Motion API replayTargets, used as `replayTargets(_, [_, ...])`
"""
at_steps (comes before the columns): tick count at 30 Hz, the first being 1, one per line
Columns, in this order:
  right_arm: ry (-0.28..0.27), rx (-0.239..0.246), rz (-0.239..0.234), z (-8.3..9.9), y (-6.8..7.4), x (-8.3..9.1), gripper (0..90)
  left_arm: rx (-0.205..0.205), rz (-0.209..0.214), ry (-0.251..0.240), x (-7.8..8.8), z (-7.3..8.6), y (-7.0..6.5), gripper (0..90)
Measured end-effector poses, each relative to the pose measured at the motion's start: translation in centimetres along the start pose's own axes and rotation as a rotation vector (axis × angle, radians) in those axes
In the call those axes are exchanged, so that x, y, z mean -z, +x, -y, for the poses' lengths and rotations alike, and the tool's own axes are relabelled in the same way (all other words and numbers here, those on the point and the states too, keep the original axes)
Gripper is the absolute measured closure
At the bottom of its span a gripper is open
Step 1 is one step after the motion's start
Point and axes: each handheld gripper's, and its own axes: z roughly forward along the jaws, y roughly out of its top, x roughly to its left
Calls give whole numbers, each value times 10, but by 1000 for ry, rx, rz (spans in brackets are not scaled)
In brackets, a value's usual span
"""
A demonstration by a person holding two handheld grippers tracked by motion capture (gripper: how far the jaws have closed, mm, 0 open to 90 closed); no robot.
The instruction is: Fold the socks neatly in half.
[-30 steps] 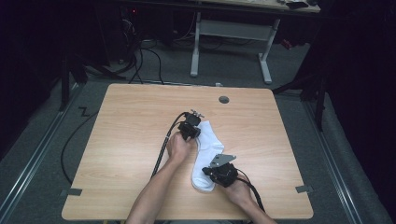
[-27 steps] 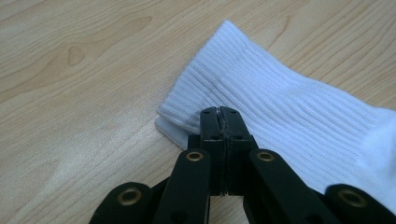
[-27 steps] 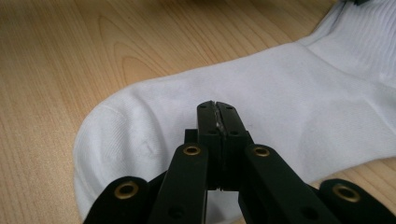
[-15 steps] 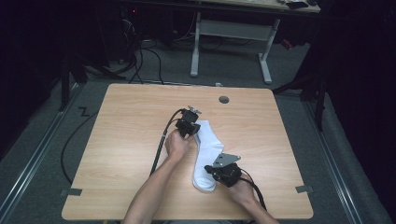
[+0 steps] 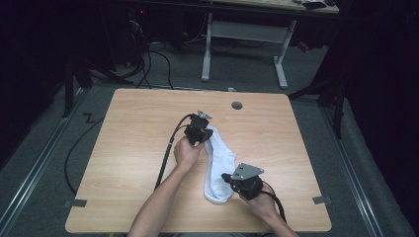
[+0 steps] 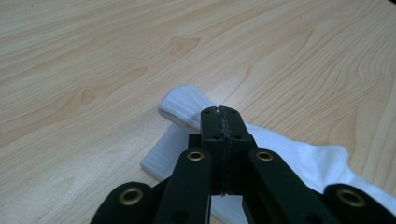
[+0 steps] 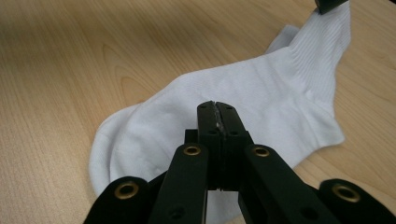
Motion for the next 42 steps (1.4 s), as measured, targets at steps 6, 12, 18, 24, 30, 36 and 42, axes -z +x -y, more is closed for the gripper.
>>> replayTargets(6, [-16,-3,17,-1,-2,7,900,6,9,-19,4,-1,0,899])
replayTargets(12, [-31,-10,-7,-3,0,10,900,12,13,-36,10,-3,3,899])
replayTargets(18, [-19,0,-23,-5,4,7,900,13,12,-9,6,3,6,898])
replayTargets(24, [58,-7,-84,1,8,-9,894,20,18,51,-9,10,8,895])
replayTargets(30, [114,-33,-151,7,7,-25,766,30,5,101,-22,22,12,879])
replayTargets(36, [44,-112,-90,5,-5,-18,681,21,3,76,-19,25,7,708])
replayTargets(42, [87,-228,-6,10,-34,-28,697,-39,16,96,-19,26,-5,641])
